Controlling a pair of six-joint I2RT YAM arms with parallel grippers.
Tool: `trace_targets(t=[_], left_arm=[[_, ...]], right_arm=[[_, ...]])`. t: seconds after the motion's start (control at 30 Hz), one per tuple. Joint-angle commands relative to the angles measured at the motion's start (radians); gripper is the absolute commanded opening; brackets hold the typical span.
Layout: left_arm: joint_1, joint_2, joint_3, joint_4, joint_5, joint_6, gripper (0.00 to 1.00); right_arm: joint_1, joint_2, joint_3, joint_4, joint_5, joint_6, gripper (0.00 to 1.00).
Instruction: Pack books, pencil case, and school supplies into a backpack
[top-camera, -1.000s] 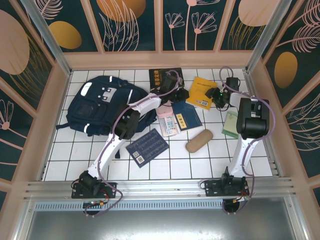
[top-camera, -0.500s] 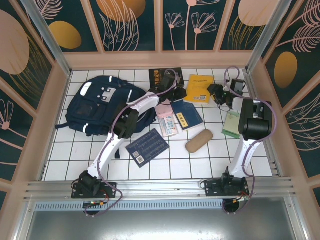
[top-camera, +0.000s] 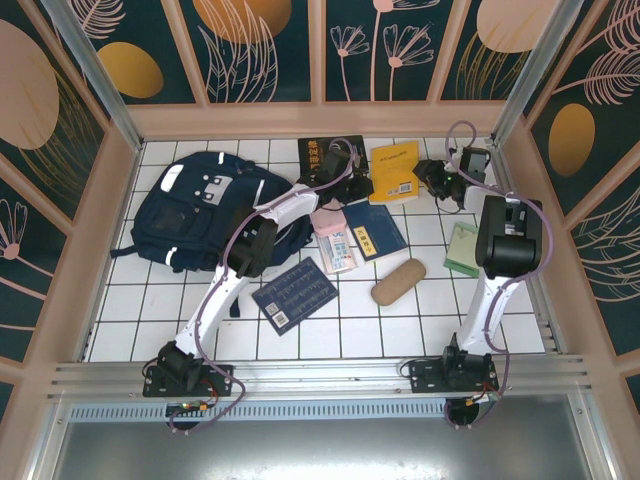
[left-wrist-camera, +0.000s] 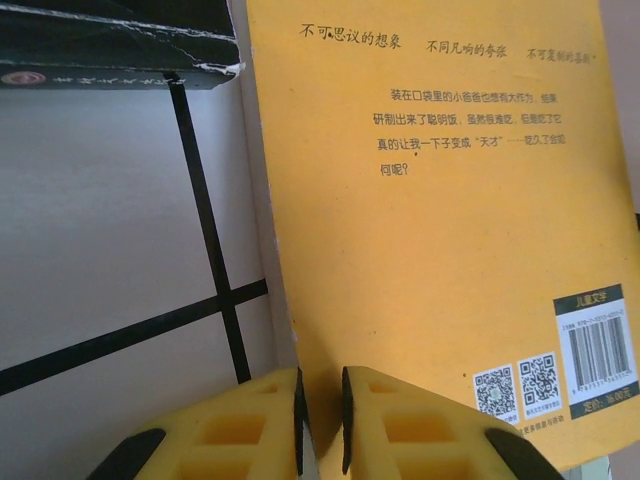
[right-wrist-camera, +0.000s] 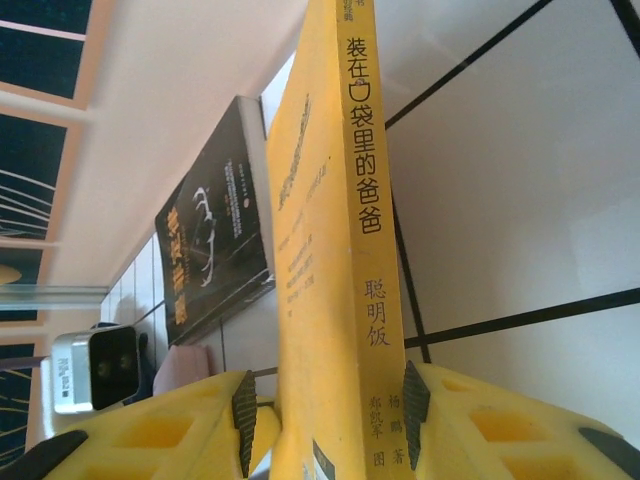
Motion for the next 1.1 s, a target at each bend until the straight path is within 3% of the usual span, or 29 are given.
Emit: trace_targets(t=[0.0,0.13,0.37,0.43,0.53,0.67,0.83,1.07], left_arm=[[-0.047,0.018,0.03,0.009,0.098,0.023,0.19],[-0.046,0.017,0.027,0.005,0.095,0.025,0.2],[-0.046,0.018,0.026,0.01,0.097,0.026,0.2],[-0.046,0.018,0.026,0.006,0.098,0.03,0.2],[-0.046,0.018,0.024,-0.003,0.098,0.034,0.2],[-0.046,0.016,0.023,-0.007,0.099,0.039,0.2],[-0.045,0.012,0.023,-0.016,0.093,0.05,0.2],[-0.032,-0.004,0.02,-0.029,0.089,0.055,0.23]], right_arm=[[0.083,0.033,0.036,-0.116,-0.085,-0.036,0.43],[0.088,0.024,0.066,-0.195,-0.014,-0.089,0.33],[0.086,-0.042,-0.034,0.064,-0.271,0.007,0.33],[0.089,-0.048,-0.059,0.129,-0.296,0.042,0.32],[0.095,-0.046,-0.055,0.064,-0.225,-0.008,0.33],[0.109,0.012,0.046,-0.188,-0.04,-0.121,0.33],[0.112,-0.014,0.005,-0.16,0.032,-0.123,0.31],[0.102,-0.053,0.029,-0.183,0.118,-0.133,0.0]])
